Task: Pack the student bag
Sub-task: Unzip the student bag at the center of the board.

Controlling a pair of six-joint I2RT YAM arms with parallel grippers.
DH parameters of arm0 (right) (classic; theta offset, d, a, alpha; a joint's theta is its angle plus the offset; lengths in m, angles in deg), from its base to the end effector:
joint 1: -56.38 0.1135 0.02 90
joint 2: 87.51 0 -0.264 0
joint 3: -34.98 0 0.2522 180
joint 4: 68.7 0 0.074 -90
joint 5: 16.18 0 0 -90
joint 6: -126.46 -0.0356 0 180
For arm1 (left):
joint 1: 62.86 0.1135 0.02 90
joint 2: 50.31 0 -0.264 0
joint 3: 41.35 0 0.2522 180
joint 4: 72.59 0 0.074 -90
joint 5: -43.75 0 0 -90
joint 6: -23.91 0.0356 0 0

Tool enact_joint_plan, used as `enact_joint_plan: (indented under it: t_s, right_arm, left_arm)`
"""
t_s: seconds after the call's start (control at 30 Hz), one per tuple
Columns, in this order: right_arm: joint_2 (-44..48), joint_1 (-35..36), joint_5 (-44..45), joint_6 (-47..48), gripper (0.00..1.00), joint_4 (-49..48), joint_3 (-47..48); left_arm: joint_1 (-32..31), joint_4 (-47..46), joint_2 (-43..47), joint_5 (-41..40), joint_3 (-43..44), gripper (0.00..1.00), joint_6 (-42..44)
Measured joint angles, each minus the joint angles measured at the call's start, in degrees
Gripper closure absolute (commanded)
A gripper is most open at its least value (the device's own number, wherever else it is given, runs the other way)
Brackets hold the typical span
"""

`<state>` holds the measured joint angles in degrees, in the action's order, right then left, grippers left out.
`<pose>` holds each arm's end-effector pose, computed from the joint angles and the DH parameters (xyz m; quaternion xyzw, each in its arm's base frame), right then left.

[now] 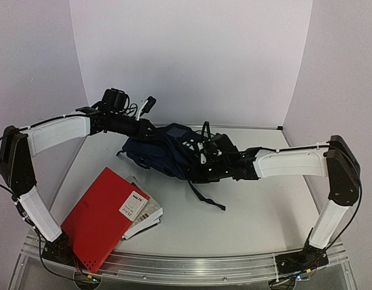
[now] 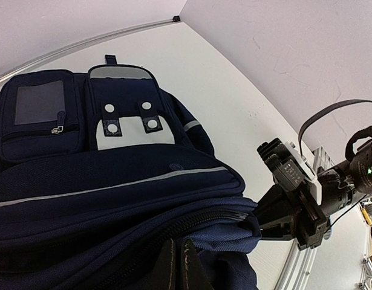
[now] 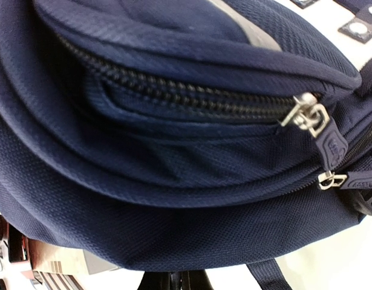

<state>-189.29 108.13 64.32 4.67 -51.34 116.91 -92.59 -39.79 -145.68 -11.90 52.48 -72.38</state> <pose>0.2418 0.3162 0.2203 -0.1910 0.8728 0.3504 0.2810 0.3219 -0.2070 0.3112 0.3066 0.7993 -0.3862 0.3434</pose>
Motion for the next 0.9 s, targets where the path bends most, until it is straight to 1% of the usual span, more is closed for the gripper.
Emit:
enact_joint_plan:
  t_s: [0.13, 0.3, 0.47, 0.7, 0.83, 0.87, 0.9]
  right_arm:
    - [0.1, 0.1, 0.9, -0.2, 1.0, -0.6, -0.7]
    - [1.6, 0.1, 0.0, -0.8, 1.0, -0.1, -0.8]
    - [4.8, 0.1, -2.2, -1.9, 1.0, 0.8, 0.0]
    - [5.7, -0.1, -2.9, -4.5, 1.0, 4.0, 1.6]
    - [5.7, -0.1, -2.1, -5.3, 1.0, 5.5, 1.6]
    - [5.7, -0.2, -1.5, -5.4, 1.0, 6.4, 1.6]
    - [5.7, -0.3, -0.8, -5.5, 1.0, 7.3, 1.5]
  left_arm:
    - [0.0, 0.0, -0.1, 0.0, -0.3, 1.0, -0.2]
    - [-0.5, -0.1, -0.2, -0.2, -0.3, 1.0, -0.2]
    - [-2.8, -1.0, -1.5, -0.7, -0.3, 1.0, -0.3]
    - [-6.7, -5.0, -2.7, -5.7, -0.3, 1.0, -1.5]
    - [-9.7, -8.6, -4.9, -9.2, -0.3, 1.0, -2.5]
    - [-10.5, -9.2, -5.5, -10.1, -0.3, 0.99, -2.5]
    - [-11.2, -9.6, -6.1, -11.0, -0.3, 0.95, -2.6]
